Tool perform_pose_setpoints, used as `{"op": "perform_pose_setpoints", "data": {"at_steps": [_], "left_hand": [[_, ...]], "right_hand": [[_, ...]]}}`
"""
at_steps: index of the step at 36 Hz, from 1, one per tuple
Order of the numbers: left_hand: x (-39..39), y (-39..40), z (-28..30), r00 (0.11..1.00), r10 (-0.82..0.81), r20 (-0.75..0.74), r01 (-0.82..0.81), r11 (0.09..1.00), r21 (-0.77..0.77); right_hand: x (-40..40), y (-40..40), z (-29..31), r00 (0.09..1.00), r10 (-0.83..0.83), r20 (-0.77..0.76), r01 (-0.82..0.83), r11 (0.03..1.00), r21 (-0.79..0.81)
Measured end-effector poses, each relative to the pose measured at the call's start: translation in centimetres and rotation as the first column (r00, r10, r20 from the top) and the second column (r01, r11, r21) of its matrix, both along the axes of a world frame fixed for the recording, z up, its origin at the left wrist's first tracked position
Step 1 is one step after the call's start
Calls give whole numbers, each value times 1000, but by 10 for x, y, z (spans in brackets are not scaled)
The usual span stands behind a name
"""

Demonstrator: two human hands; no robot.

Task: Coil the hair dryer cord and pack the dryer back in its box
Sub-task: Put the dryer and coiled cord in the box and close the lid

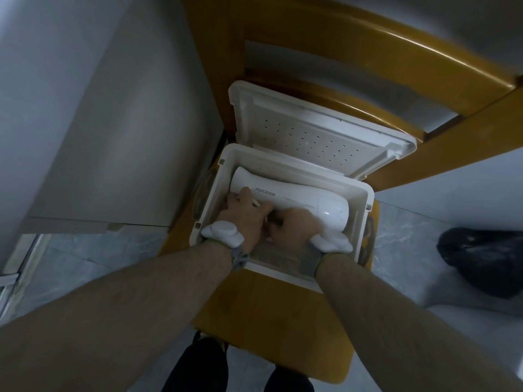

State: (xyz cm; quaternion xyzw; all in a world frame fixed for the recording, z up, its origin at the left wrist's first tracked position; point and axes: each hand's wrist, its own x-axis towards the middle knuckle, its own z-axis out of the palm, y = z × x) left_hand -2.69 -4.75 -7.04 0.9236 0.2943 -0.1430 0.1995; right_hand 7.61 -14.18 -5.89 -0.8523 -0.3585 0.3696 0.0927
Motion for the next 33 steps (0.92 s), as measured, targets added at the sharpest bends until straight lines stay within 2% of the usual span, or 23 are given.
{"op": "perform_pose_setpoints", "data": {"at_steps": [6,10,15,19,23,28,33], "left_hand": [[-6,-1,2,997,-69,-41,71,997,38],[-6,-3,10,998,-49,-41,50,998,24],[5,-4,10,990,22,-139,-21,1000,9],[2,-1,7,993,-38,-108,44,998,55],[1,2,5,999,-35,-10,35,999,6],[1,2,6,999,-31,13,31,999,-17],[-7,-3,18,998,-55,-7,54,998,-43]], "right_hand": [[0,-10,-6,994,102,48,-101,995,-16],[6,-13,-5,990,139,29,-138,990,-37],[4,-12,-4,993,120,17,-119,992,-33],[3,-9,-5,984,176,32,-175,984,-38],[4,-6,-9,957,283,58,-273,952,-137],[-1,-5,-16,967,225,118,-204,964,-169],[-2,-9,-1,986,153,64,-140,975,-172]]}}
